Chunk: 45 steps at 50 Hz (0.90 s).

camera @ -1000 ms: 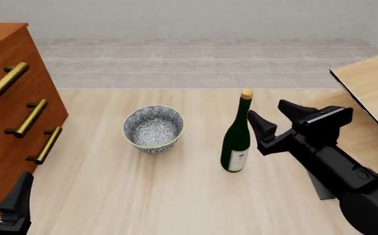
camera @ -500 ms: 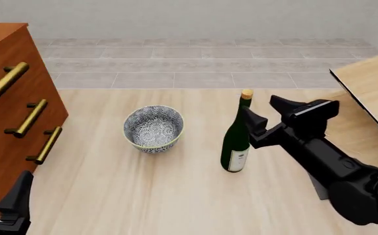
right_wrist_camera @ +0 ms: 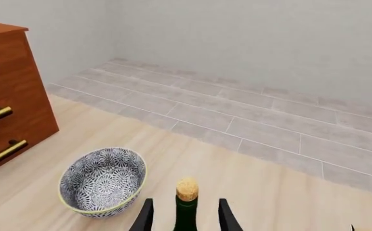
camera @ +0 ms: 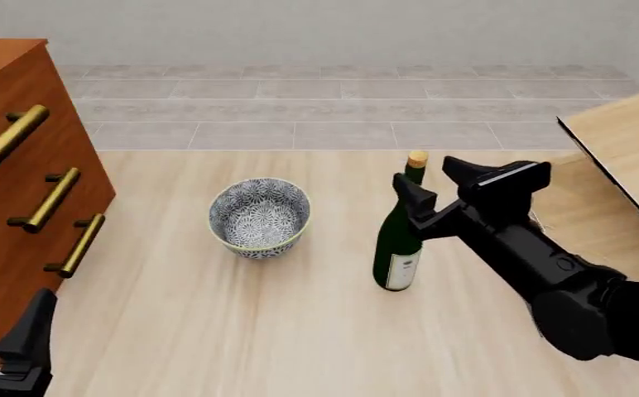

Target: Put the wine bottle on the wine rack.

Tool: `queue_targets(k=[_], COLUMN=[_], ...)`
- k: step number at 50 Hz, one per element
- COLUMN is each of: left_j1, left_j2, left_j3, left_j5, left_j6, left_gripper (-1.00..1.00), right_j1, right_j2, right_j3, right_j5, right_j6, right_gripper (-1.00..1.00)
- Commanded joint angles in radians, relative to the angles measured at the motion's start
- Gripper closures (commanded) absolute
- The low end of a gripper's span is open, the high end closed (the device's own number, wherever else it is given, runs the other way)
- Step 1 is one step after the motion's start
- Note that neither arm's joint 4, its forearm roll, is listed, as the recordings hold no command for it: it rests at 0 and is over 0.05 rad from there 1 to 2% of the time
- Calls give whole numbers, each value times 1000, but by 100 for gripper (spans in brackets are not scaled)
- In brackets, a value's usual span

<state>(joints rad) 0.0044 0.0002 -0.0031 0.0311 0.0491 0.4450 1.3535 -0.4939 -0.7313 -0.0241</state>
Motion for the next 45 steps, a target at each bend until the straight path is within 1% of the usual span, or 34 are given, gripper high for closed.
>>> queue_targets(k=[1,18,33,45], left_j1=[3,9,12,13], left_j2=[0,0,0,0], left_j3=[2,1,-1,0], left_j5=[0,-4,-3,-5], left_j6=[-2,-2,-3,-3], left_gripper=[-100,-100,-100,-100], right_j1=[2,1,-6,-12], right_j2=[31,72,129,148], right_j3=[-24,-55,-79,-78], right_j5=[-6,-13,-37,-49], right_j6=[-4,-4,7,19], right_gripper=[-100,-100,-100,-100])
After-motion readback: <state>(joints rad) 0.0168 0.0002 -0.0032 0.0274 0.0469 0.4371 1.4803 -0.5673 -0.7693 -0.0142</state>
